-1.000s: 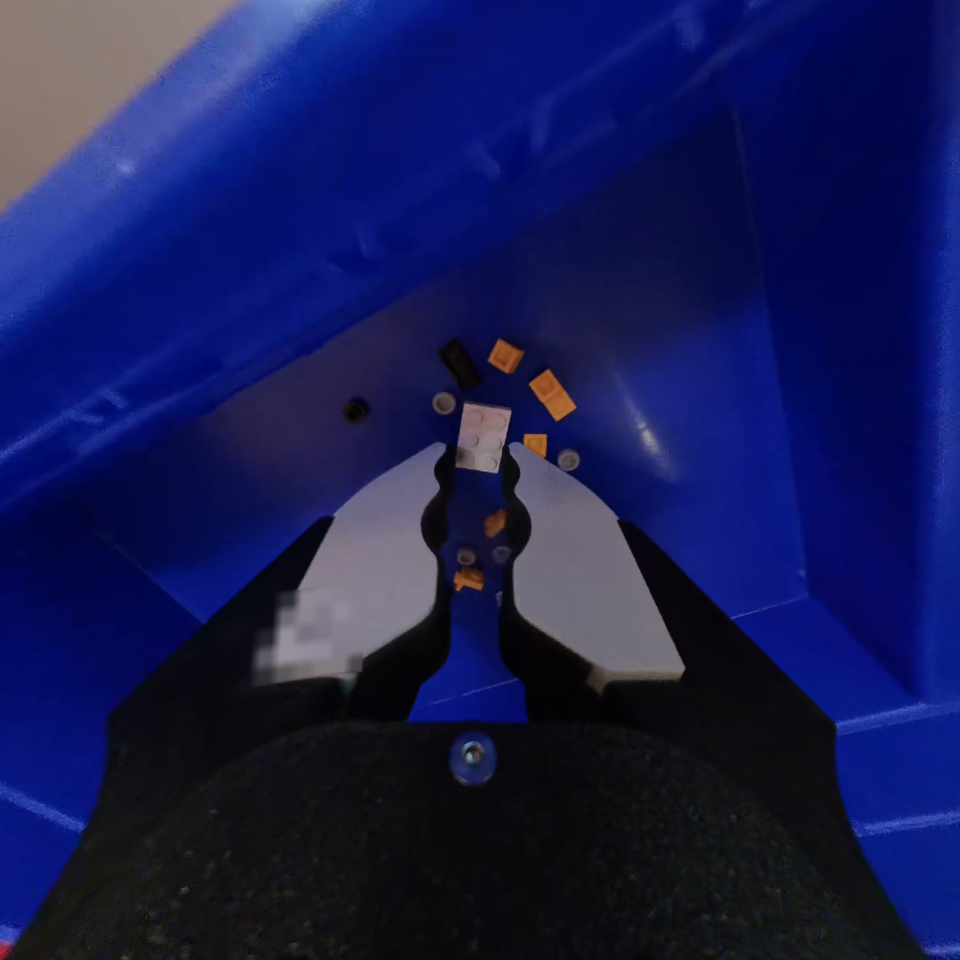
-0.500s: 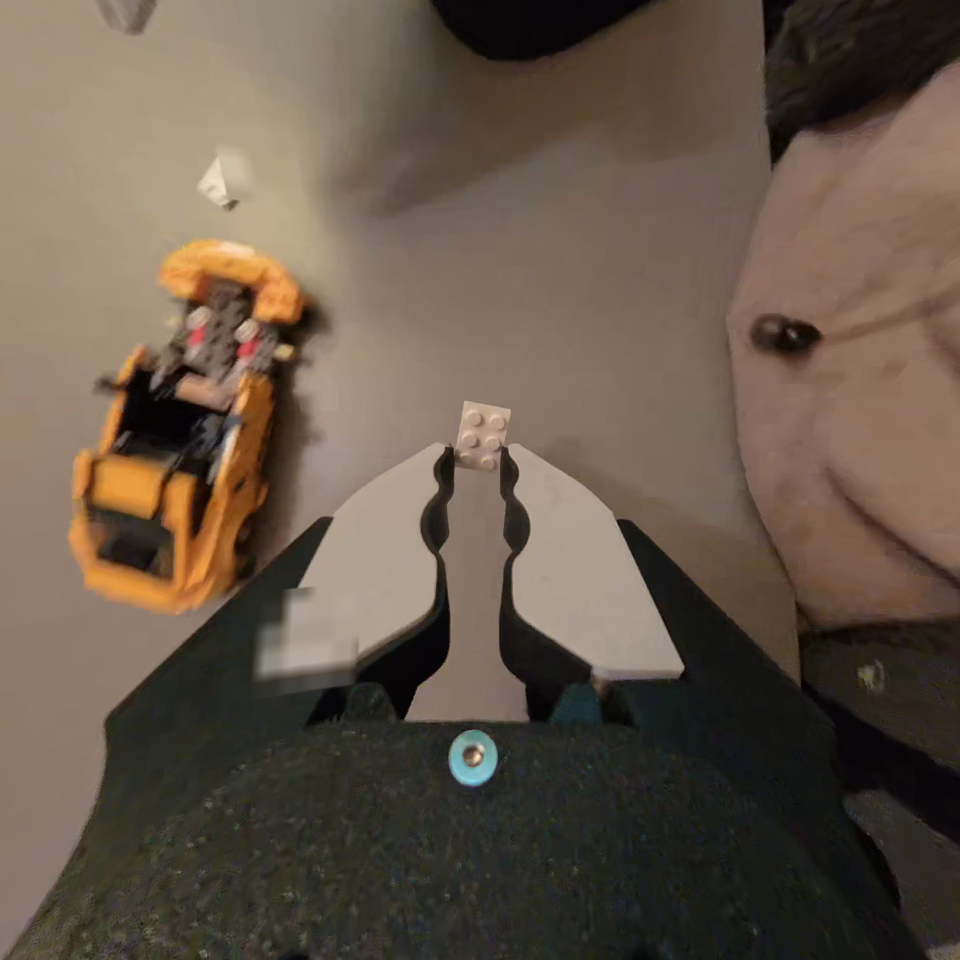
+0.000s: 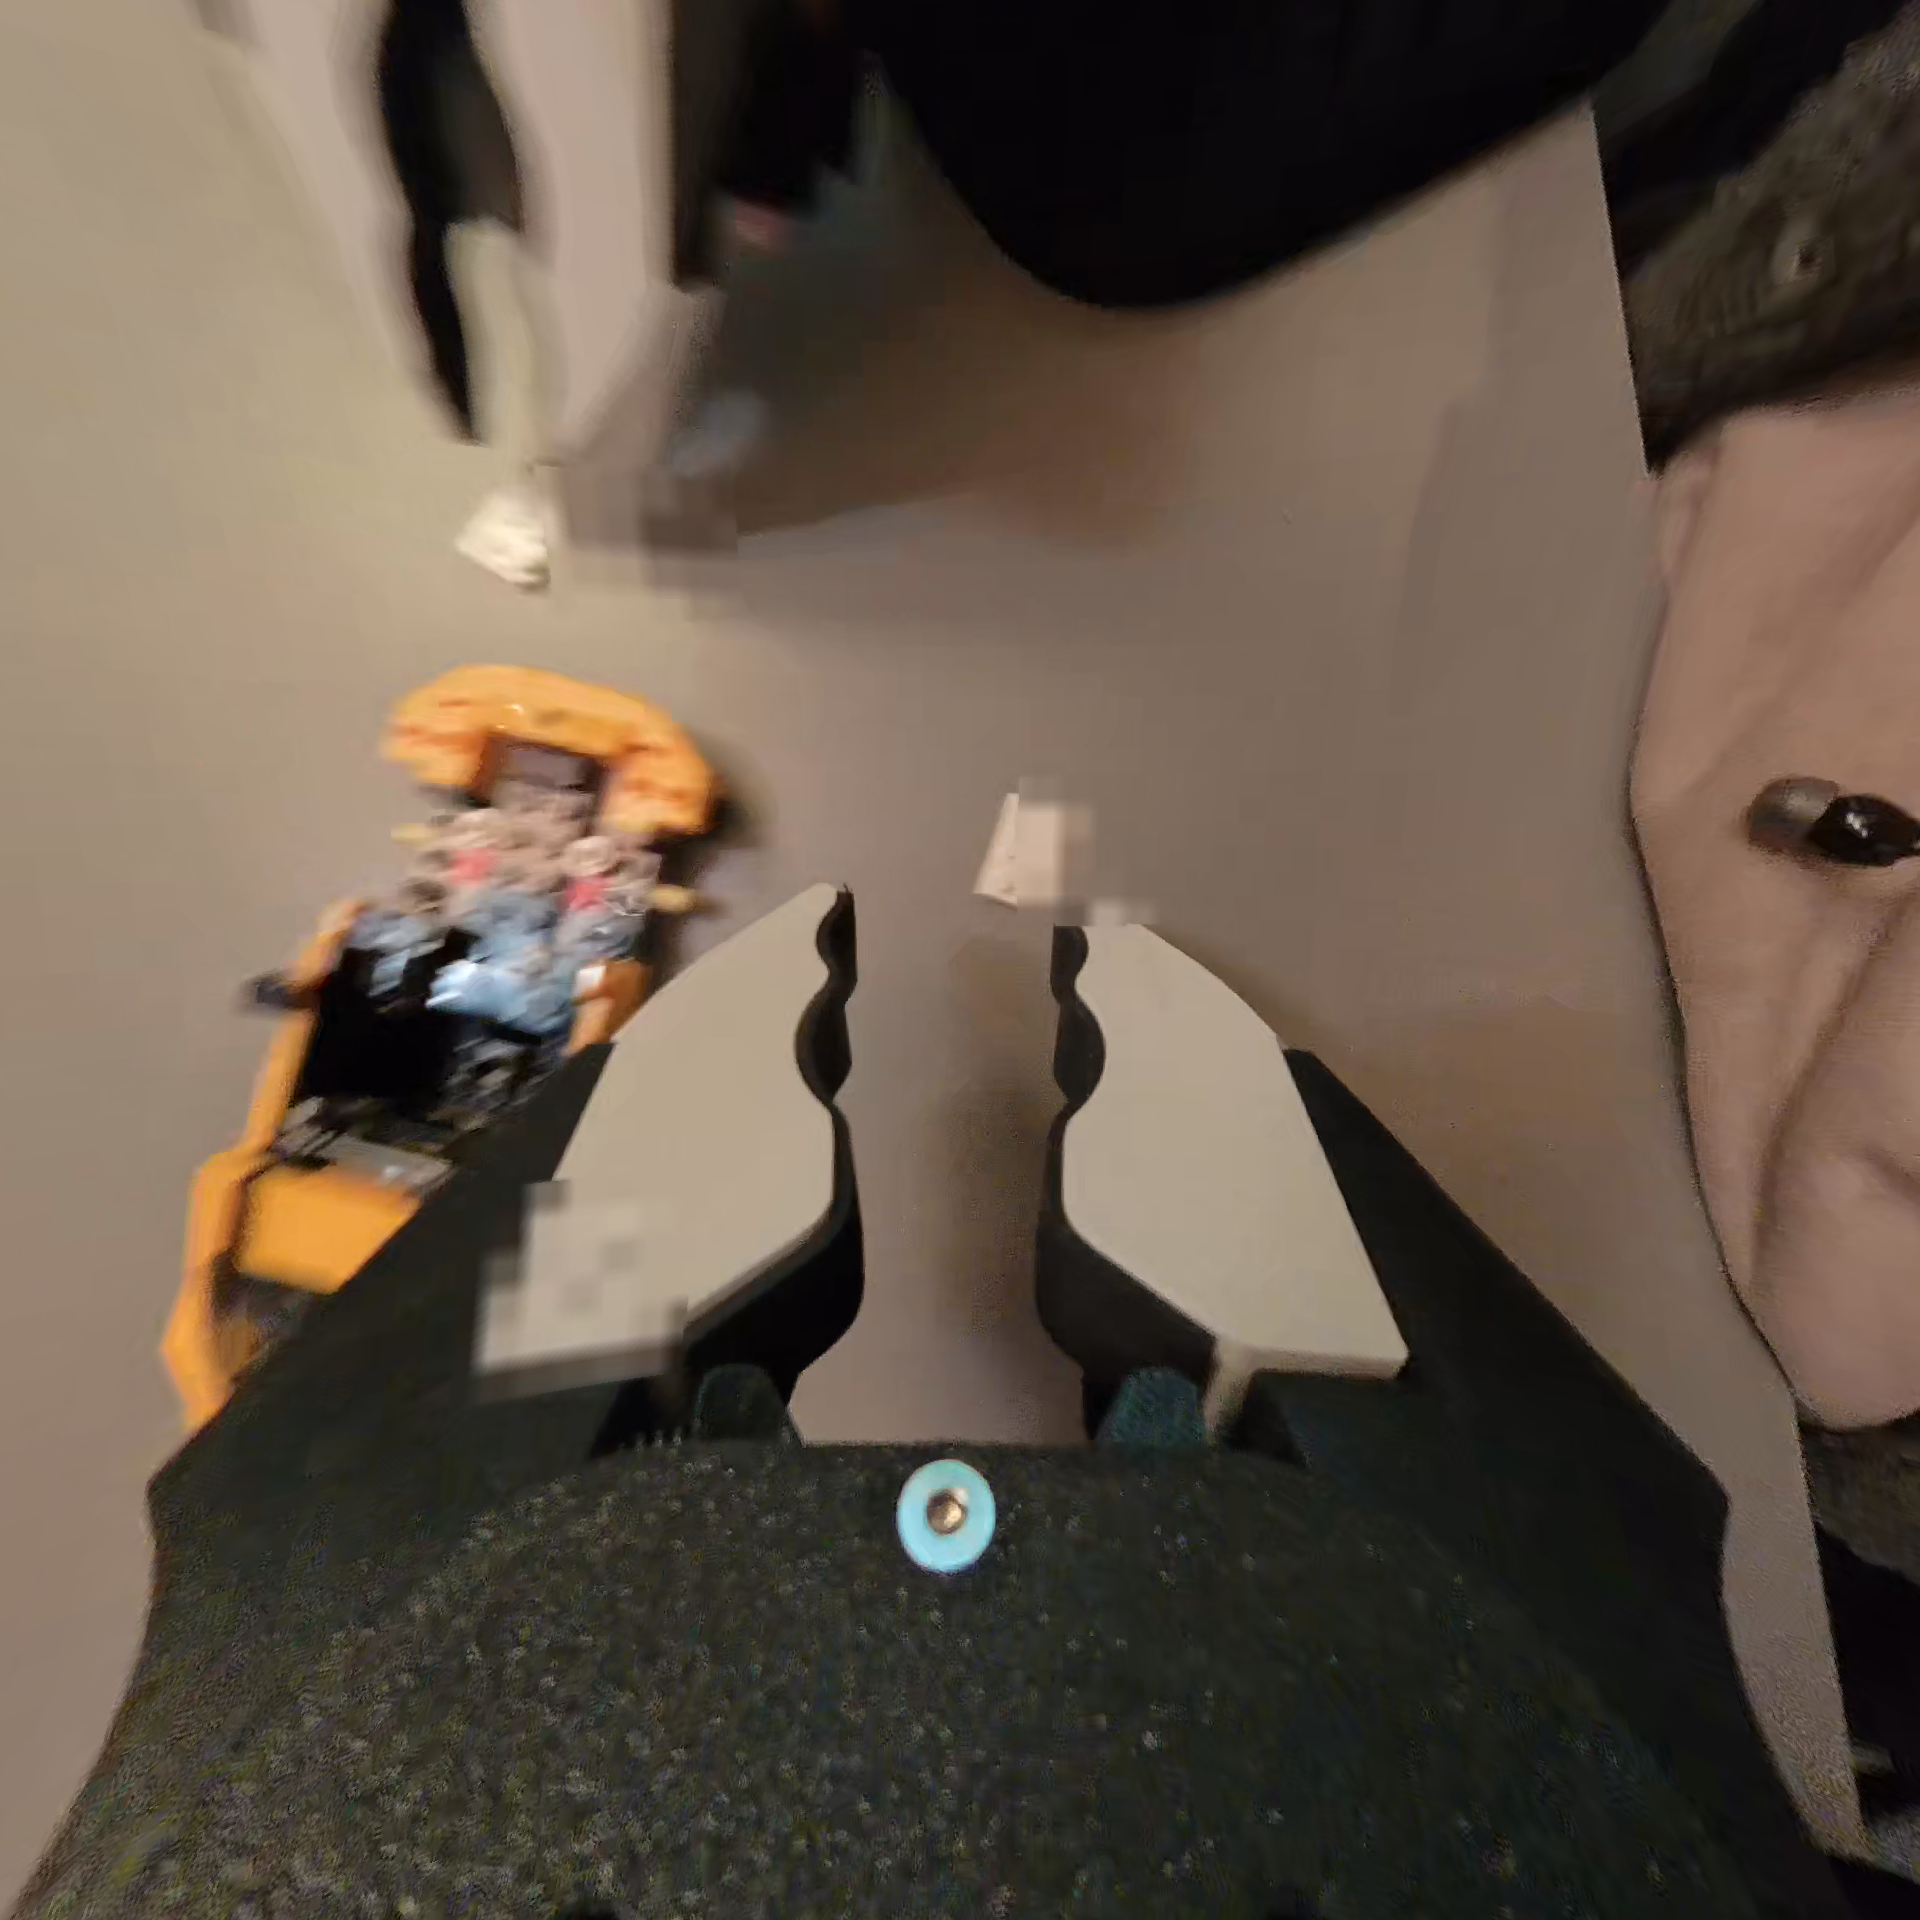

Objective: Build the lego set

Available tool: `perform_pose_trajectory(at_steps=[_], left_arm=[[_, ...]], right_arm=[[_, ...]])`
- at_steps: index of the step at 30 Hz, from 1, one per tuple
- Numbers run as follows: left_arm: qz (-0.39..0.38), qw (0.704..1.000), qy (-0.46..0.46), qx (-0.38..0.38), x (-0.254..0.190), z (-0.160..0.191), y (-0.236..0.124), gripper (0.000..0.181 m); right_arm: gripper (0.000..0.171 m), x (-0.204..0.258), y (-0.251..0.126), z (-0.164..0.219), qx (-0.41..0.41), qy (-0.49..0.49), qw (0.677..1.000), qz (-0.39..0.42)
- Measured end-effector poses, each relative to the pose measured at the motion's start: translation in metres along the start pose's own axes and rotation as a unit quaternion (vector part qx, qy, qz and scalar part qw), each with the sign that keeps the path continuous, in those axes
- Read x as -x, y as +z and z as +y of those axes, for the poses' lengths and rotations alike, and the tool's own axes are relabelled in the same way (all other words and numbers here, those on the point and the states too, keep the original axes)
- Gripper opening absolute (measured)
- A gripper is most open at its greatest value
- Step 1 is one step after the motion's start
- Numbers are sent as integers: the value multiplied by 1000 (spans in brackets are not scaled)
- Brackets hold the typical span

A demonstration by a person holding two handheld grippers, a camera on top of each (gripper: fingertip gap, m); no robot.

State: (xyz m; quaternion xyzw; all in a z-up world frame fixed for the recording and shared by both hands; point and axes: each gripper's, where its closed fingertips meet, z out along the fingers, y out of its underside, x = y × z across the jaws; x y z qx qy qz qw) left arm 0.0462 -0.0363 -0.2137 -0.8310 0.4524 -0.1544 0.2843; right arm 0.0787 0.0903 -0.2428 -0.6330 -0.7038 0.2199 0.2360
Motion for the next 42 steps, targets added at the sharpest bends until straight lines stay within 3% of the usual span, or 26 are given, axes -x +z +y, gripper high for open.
perform_pose_trajectory(at_steps=[4, 8, 11, 14, 19, 34, 42], left_arm=[[-85, 991, -40, -98, 58, 3, -44, 44], [-140, 977, -86, -133, 106, 35, -61, 65], [-103, 981, -115, -121, 108, 57, -49, 88], [-81, 988, -101, -89, 105, 70, -33, 91], [-81, 991, -82, -73, 106, 73, -21, 80], [-110, 986, -111, -59, 78, 73, -22, 79], [-125, 982, -127, -62, 76, 75, -23, 79]], right_arm=[[27, -1, 7, -1, 15, 6, 1000, -1], [27, -1, 12, -3, 27, 5, 1000, -2], [25, 1, 12, -3, 33, 11, 999, -15], [23, 0, 13, -3, 37, 19, 998, -36], [20, 1, 13, -3, 45, -7, 998, -51], [15, -1, 9, -10, -4, -20, 997, -80], [15, -6, -10, -44, -45, -48, 995, -79]])
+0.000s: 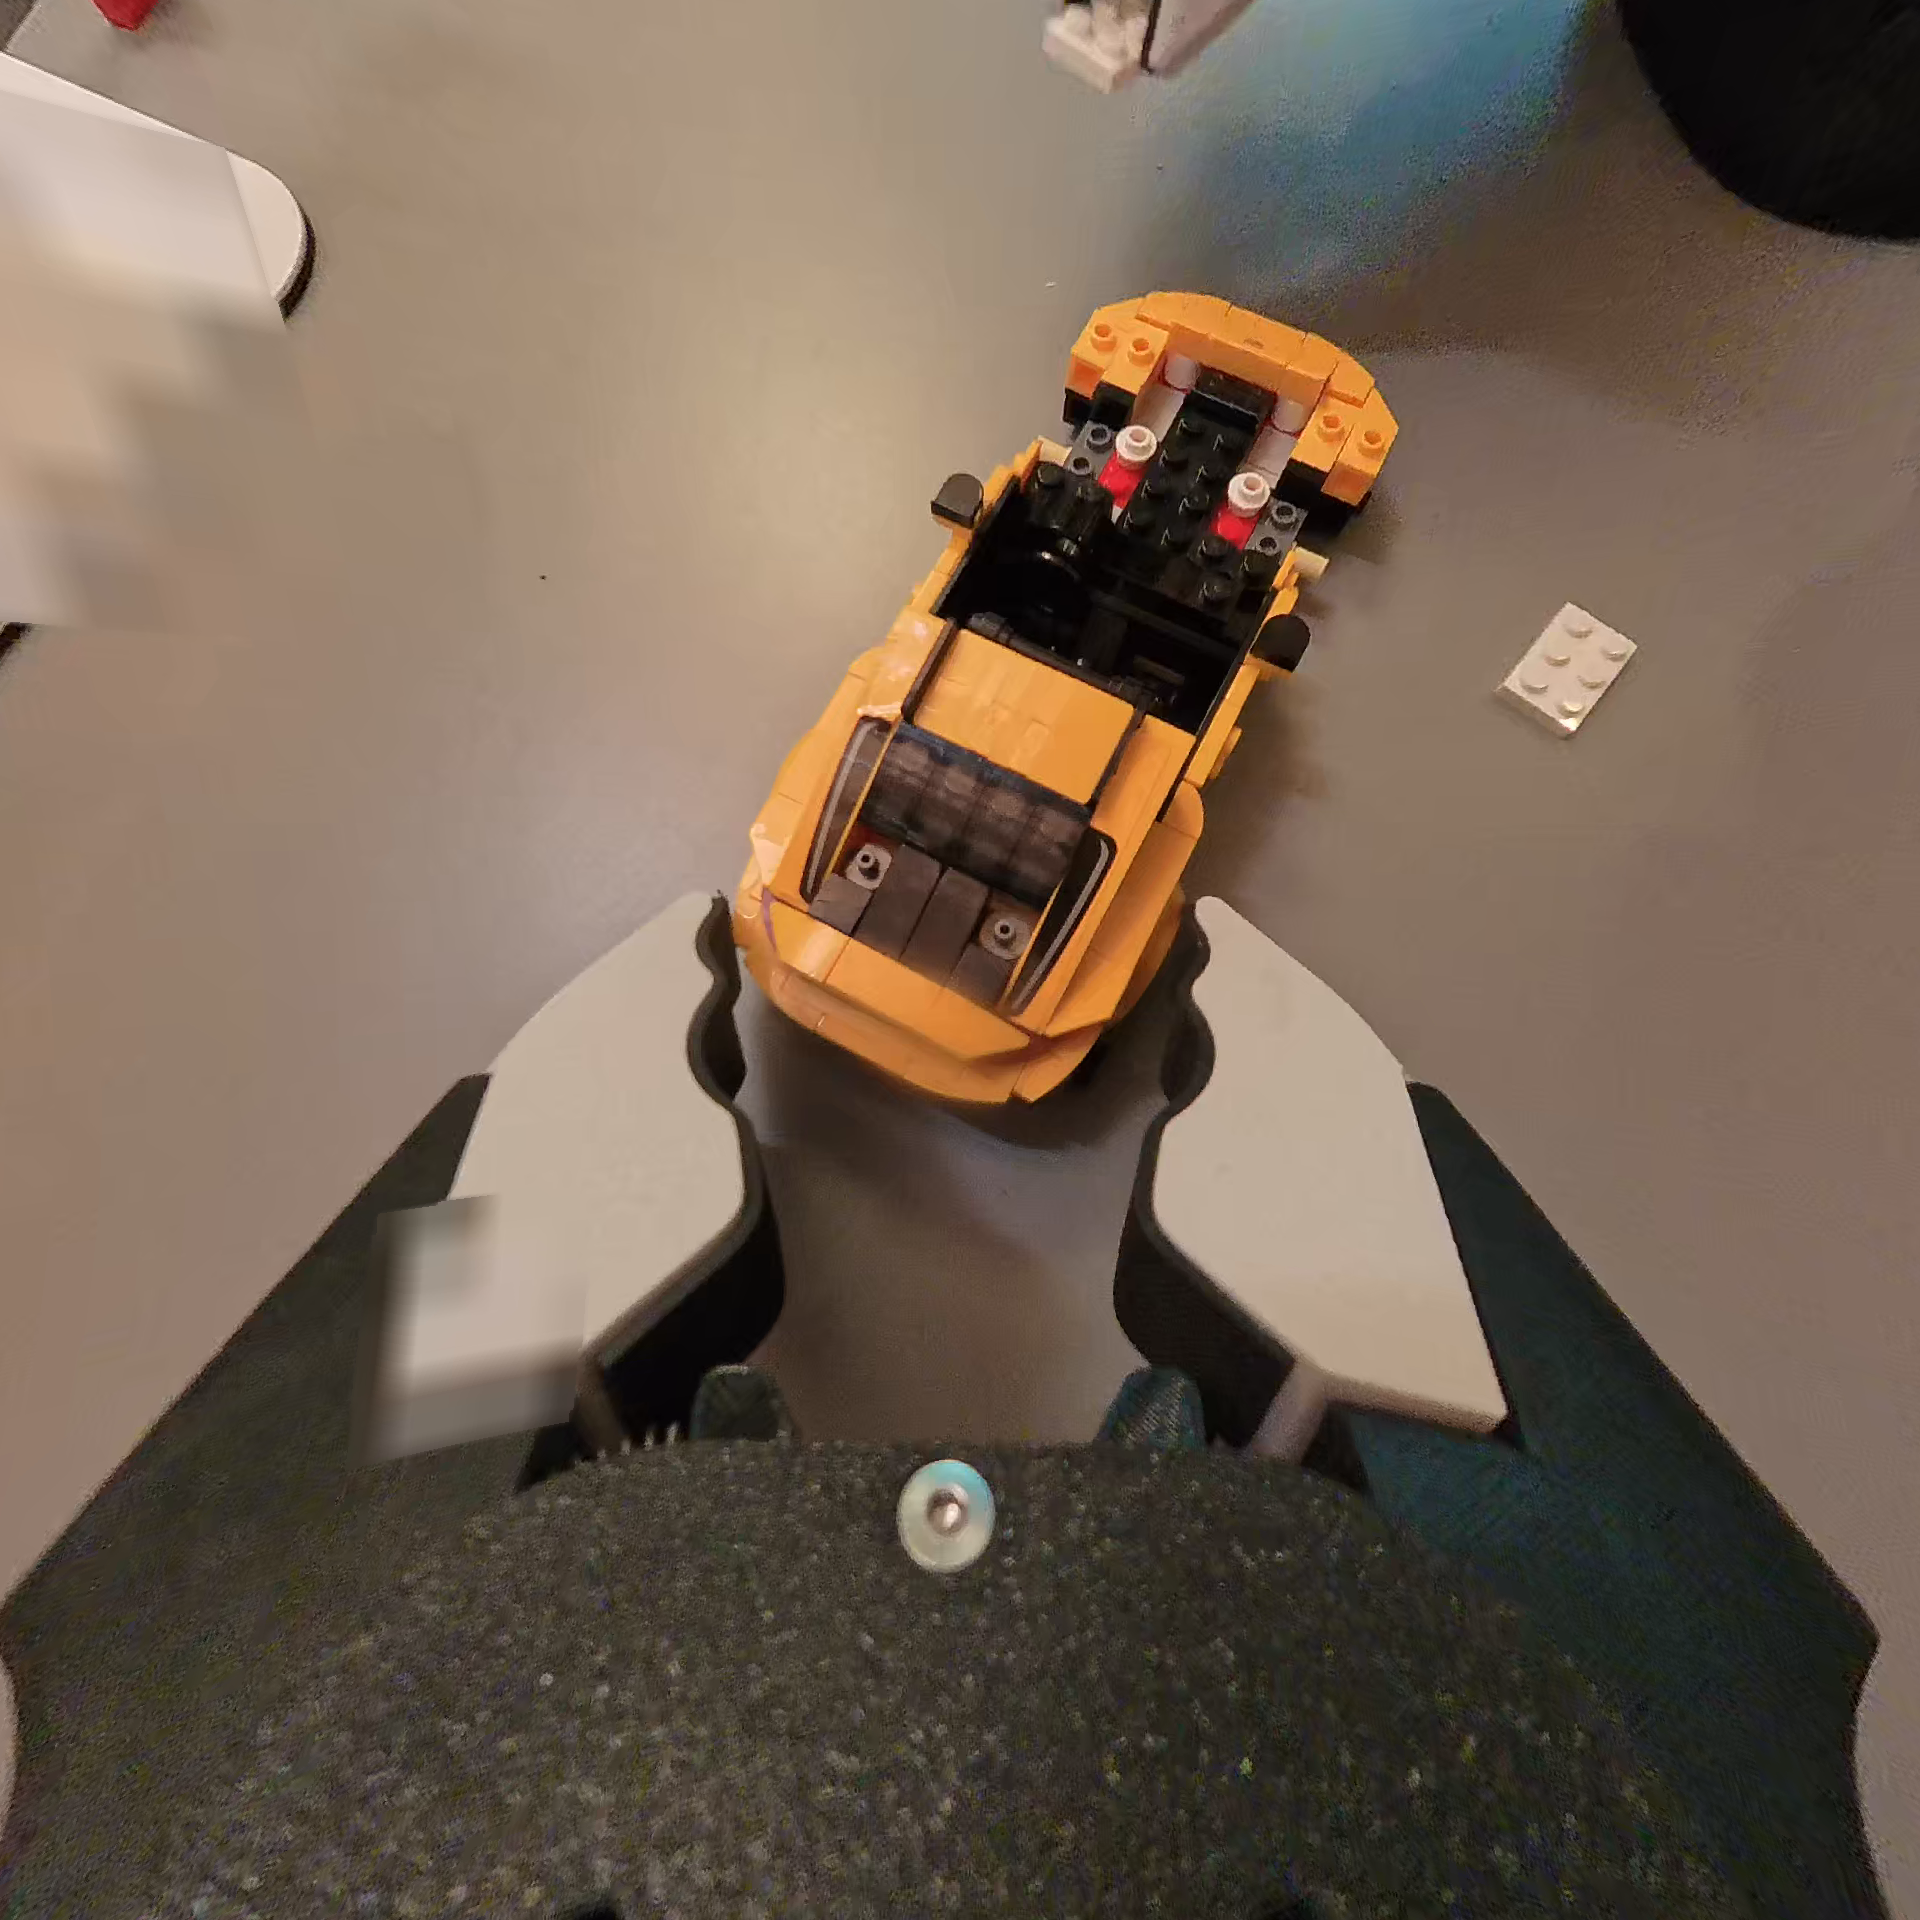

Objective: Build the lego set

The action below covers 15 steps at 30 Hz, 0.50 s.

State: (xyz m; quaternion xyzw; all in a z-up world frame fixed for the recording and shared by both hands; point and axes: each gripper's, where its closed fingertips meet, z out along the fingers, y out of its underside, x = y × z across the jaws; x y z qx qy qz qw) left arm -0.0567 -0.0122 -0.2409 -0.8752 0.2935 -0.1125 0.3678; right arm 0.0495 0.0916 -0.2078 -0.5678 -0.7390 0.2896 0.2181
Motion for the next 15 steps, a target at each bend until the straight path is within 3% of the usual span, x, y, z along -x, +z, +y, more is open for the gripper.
perform_pose_trajectory(at_steps=[7, 15], left_arm=[[-5, 1000, -5, -4, 2, 0, 0, 79], [-7, 1000, -6, -3, 2, 1, -1, 79]], right_arm=[[15, 1, -1, -35, -22, -32, 999, -5], [15, 24, 21, -29, 10, -49, 997, -51]])
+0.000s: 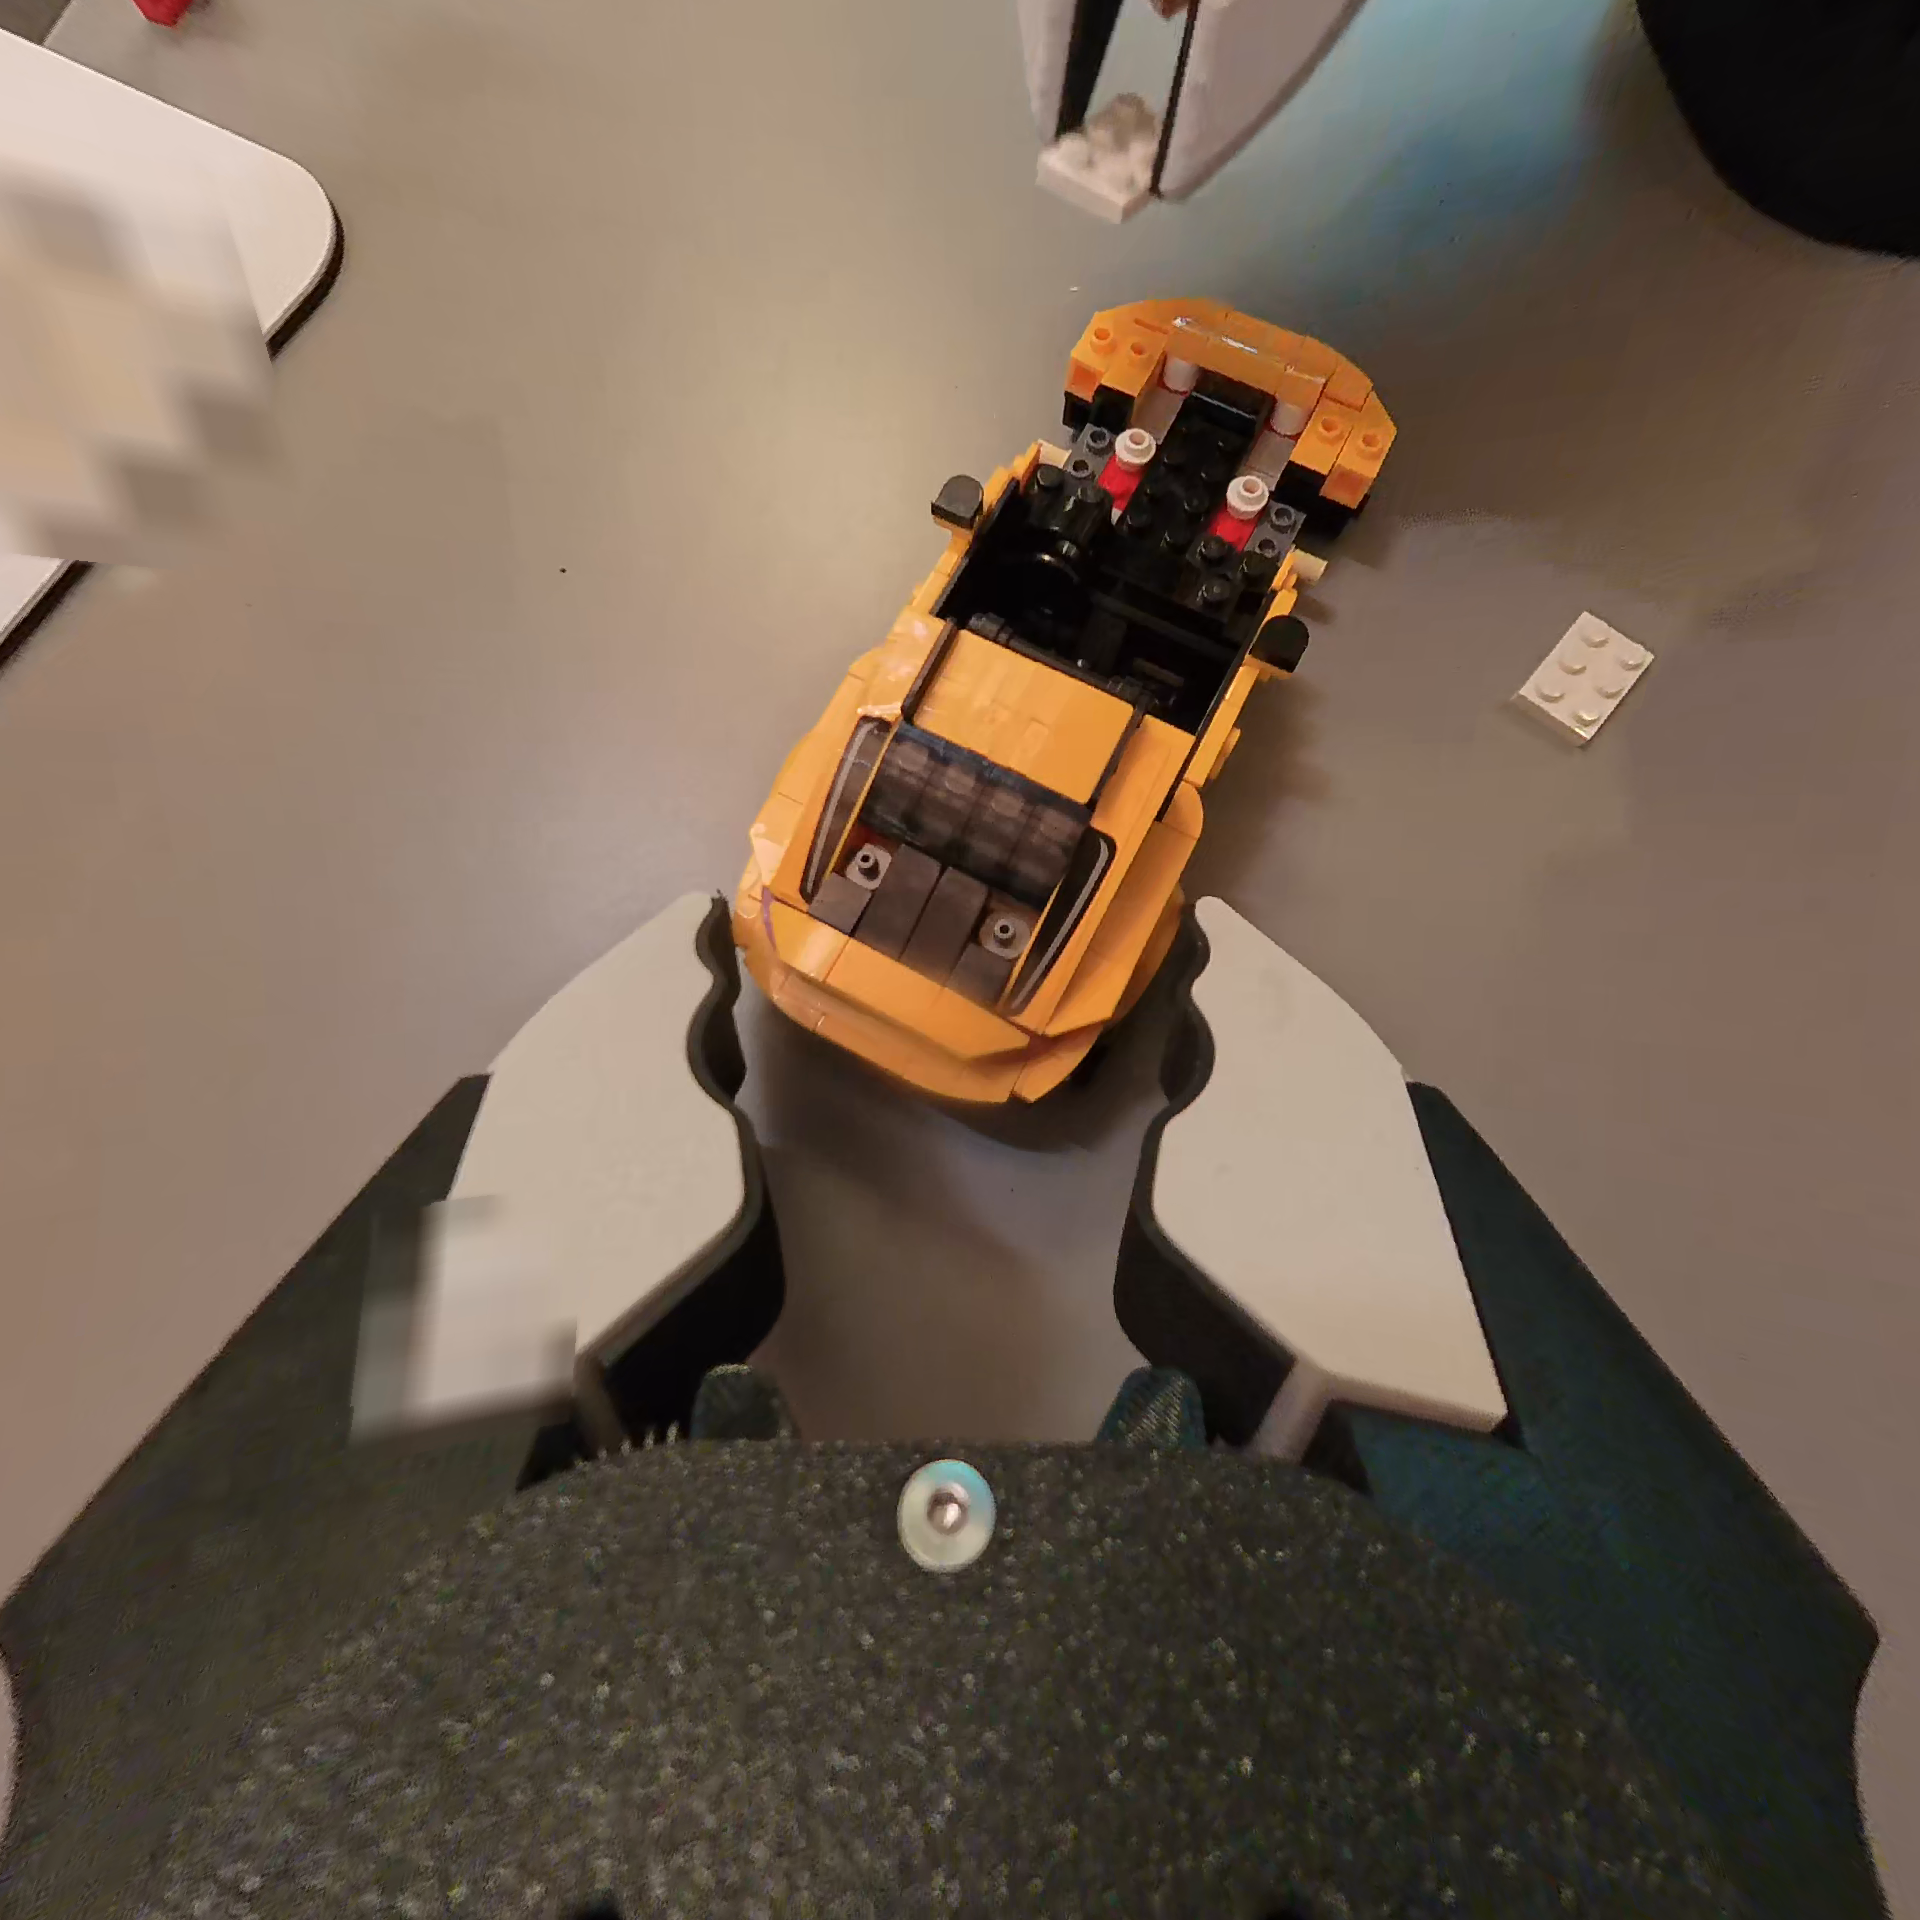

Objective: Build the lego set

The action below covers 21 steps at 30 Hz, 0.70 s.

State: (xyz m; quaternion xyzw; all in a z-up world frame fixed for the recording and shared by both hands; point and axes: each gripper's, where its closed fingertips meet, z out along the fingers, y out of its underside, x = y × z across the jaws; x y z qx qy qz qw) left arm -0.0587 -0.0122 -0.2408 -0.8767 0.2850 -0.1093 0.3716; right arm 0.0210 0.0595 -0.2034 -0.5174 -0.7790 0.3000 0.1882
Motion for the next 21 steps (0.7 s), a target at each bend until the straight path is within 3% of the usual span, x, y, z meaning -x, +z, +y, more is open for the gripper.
perform_pose_trajectory(at_steps=[21], left_arm=[[0, 1000, -2, 0, -1, 2, -1, 79]], right_arm=[[15, 22, 33, 9, 102, -19, 994, -33]])
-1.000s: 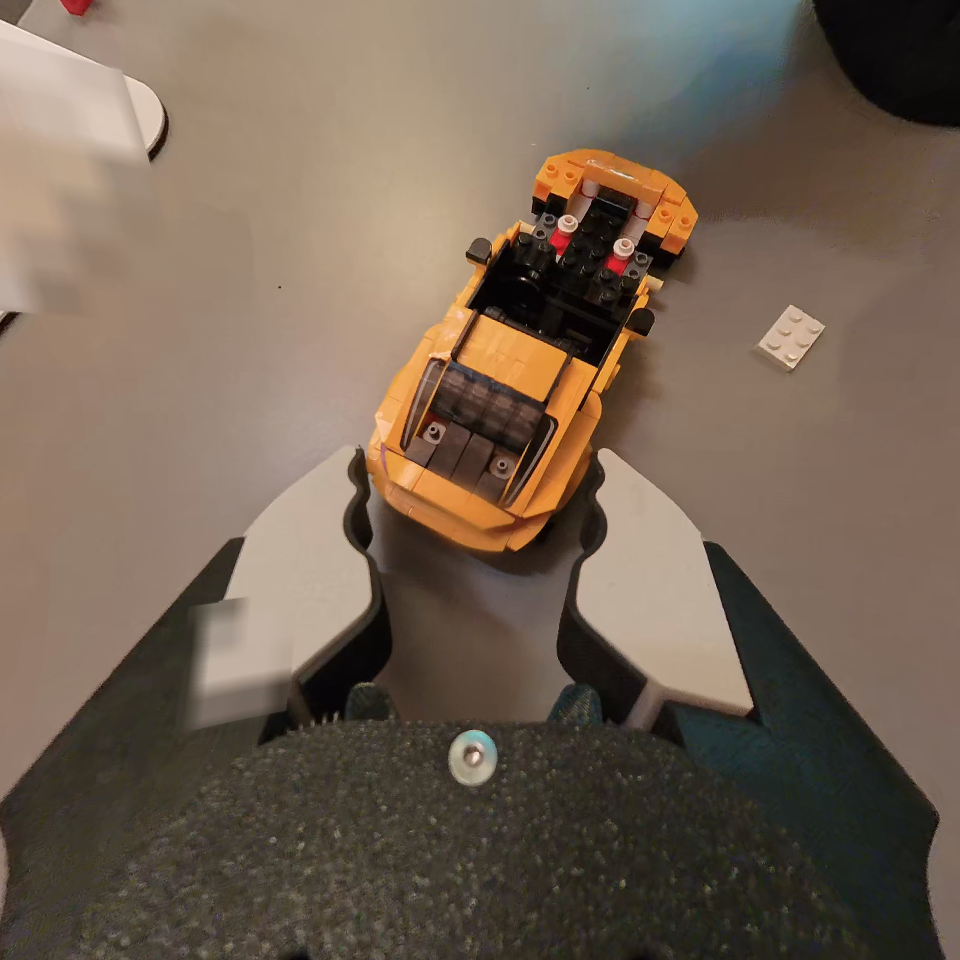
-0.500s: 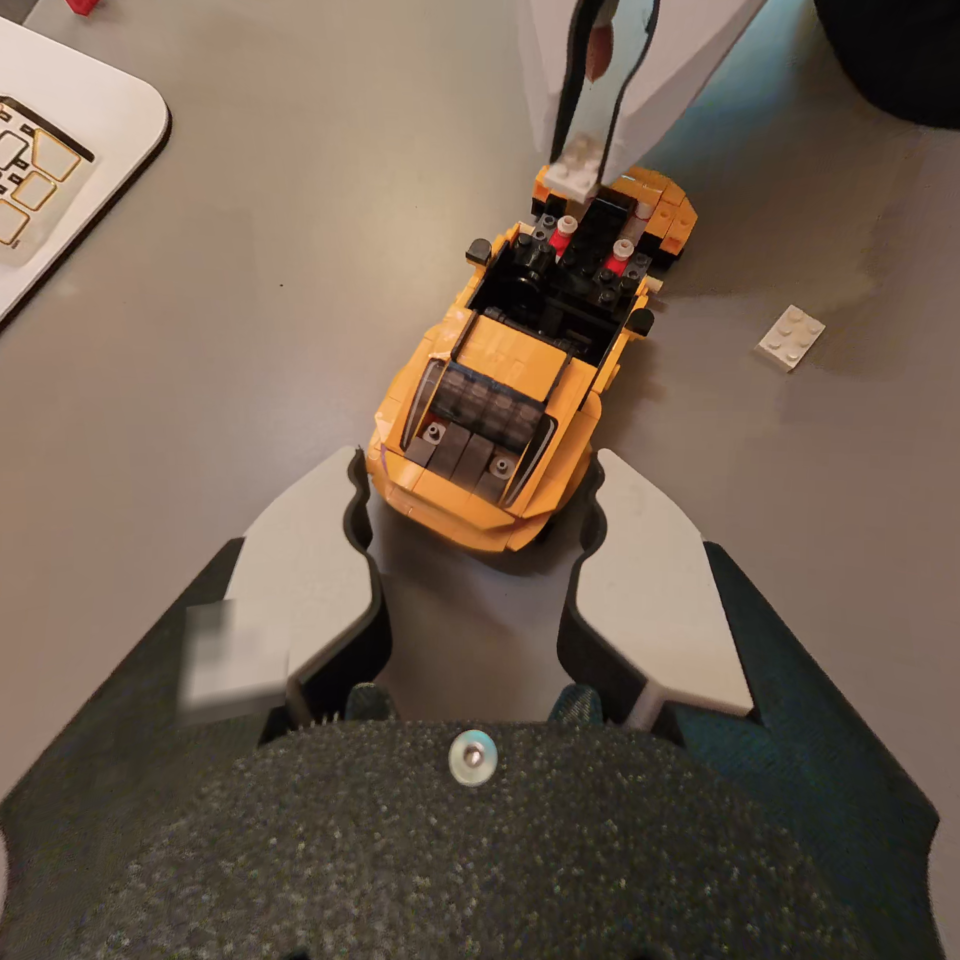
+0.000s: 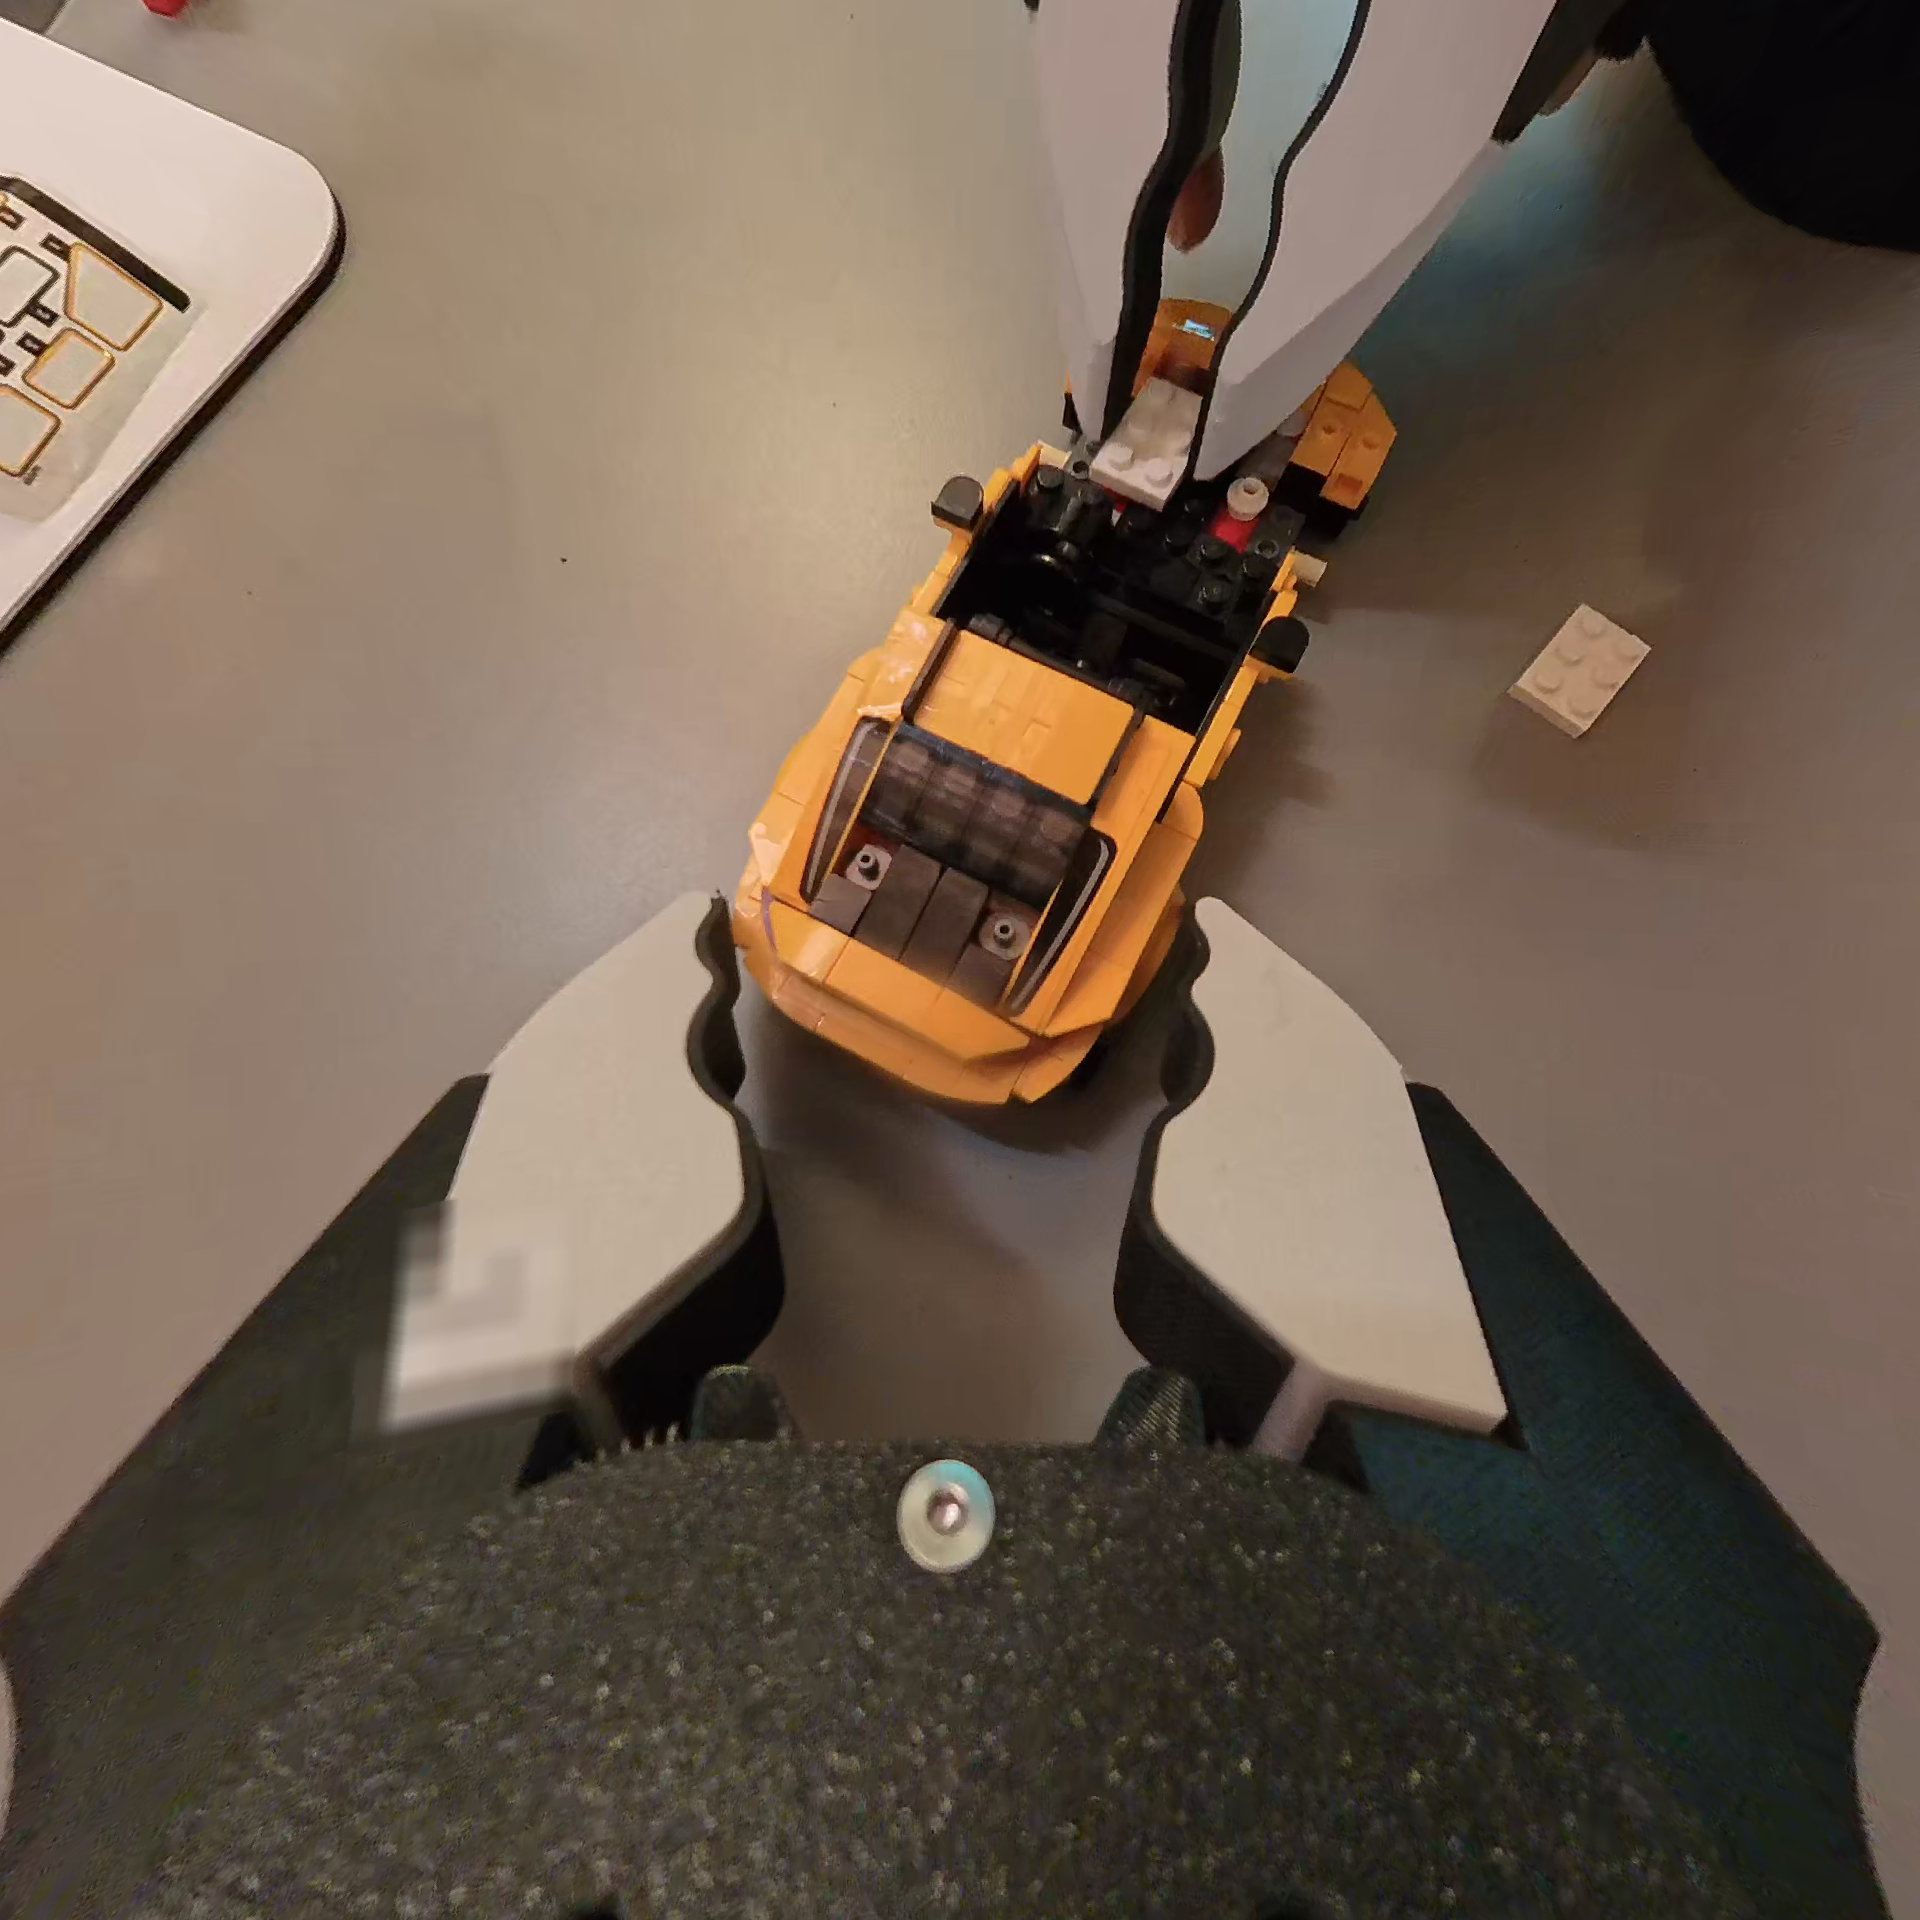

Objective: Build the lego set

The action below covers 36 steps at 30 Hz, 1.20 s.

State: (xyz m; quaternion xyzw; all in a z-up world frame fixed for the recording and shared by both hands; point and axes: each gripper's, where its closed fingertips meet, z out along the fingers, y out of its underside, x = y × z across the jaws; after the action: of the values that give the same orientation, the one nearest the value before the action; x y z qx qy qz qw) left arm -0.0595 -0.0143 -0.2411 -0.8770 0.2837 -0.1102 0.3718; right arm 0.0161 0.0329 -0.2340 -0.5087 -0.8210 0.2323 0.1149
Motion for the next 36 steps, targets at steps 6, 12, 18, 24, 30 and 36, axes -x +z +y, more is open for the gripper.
perform_pose_trajectory(at_steps=[6, 12, 18, 24, 30, 36], left_arm=[[1, 1000, 0, -1, 0, 0, 0, 79], [1, 1000, 1, -2, 0, 0, 0, 79], [2, 1000, 1, -4, 0, 0, 0, 79], [3, 1000, 2, -5, 0, 0, 0, 79], [3, 1000, 2, -5, 0, 0, 0, 79], [4, 1000, 3, -7, 0, 0, 0, 79]], right_arm=[[16, 1, 0, 0, -6, 3, 1000, -16], [17, 0, 1, 0, -10, 2, 1000, -25], [20, -1, -1, -1, -21, 4, 999, -30], [20, -1, -8, -6, -35, 2, 999, -34], [11, 0, -8, -3, -15, -4, 999, -28], [11, 1, -3, -1, 11, -10, 999, -40]])
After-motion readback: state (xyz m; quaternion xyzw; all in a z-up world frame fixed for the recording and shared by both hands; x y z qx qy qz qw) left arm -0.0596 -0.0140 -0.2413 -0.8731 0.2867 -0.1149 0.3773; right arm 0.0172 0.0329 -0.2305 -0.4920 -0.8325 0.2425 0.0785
